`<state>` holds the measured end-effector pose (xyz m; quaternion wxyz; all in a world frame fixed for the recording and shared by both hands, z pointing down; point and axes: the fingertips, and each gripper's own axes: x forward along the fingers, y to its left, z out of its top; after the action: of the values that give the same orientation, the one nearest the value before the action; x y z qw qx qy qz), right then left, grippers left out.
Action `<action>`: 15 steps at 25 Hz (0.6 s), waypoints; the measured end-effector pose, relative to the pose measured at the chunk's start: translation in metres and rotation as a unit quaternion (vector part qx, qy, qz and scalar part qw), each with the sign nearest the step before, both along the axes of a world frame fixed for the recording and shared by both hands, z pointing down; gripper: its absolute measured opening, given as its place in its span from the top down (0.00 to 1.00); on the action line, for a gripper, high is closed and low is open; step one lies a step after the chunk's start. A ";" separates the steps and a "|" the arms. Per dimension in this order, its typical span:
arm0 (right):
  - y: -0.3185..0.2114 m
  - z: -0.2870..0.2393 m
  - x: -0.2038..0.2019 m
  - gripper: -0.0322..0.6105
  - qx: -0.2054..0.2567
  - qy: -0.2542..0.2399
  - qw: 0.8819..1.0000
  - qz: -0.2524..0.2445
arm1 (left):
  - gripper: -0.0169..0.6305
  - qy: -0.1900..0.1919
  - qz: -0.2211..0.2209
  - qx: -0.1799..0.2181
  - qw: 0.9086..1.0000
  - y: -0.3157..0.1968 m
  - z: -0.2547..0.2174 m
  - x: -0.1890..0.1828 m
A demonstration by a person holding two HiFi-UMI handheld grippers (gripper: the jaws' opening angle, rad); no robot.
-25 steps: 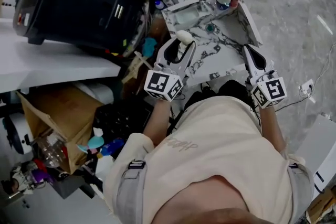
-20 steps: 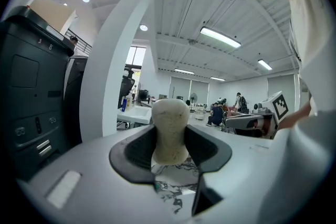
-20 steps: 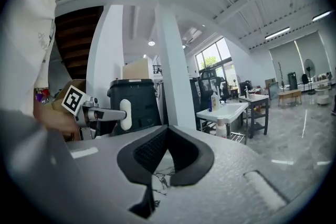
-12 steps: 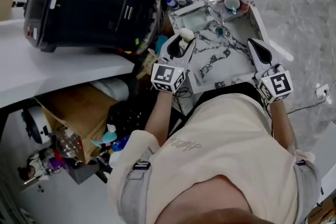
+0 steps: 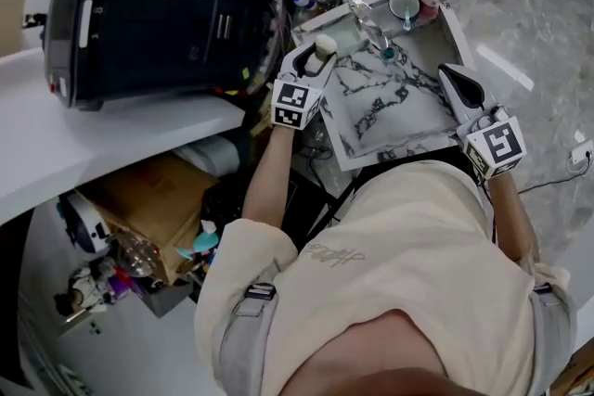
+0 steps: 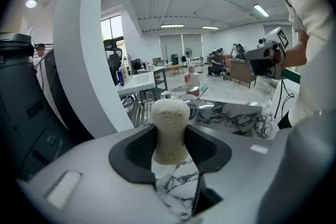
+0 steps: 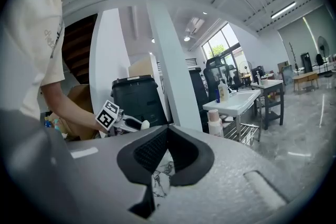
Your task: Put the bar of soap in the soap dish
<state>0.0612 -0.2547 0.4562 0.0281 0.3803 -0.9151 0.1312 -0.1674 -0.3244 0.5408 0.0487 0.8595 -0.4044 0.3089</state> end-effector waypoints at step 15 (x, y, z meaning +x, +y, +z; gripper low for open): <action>-0.014 0.022 0.011 0.95 -0.037 0.003 0.999 -0.008 | 0.67 -0.133 0.074 -0.106 0.983 -0.045 0.101 -0.010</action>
<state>0.0718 -0.2688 0.4785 0.0460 0.3725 -0.9124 0.1633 -0.1769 -0.3694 0.6419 0.0626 0.8282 -0.3076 0.4643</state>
